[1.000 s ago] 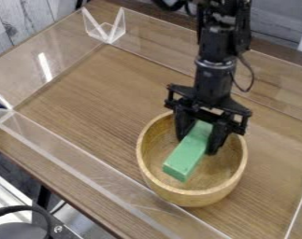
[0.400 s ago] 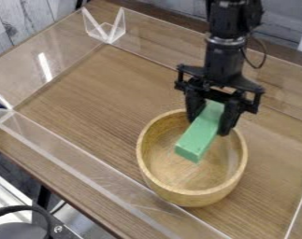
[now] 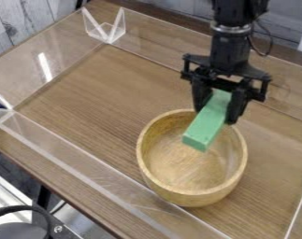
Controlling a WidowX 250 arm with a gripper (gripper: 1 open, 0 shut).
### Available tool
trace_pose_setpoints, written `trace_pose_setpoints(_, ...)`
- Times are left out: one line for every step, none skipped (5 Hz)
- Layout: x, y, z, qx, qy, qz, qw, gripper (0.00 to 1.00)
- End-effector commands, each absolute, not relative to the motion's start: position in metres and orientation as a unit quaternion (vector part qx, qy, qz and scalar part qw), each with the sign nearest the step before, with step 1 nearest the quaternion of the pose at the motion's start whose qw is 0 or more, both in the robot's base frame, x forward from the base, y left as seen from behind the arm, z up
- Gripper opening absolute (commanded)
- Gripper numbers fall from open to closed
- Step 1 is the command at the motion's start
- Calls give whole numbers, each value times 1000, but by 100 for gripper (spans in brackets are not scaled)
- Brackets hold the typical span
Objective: Remove the green block from inside the brown bowl and put it on the table
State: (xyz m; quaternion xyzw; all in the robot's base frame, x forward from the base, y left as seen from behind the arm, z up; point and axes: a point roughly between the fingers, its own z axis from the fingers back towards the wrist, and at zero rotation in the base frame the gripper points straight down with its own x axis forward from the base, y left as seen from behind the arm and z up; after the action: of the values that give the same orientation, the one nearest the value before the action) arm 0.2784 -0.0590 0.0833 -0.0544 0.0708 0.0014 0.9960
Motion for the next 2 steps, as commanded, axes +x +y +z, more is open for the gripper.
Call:
trace_pose_setpoints(292,-61,92,-58,46,0,997,0)
trace_pose_setpoints(294,-61,89,-56,47,0,997,0)
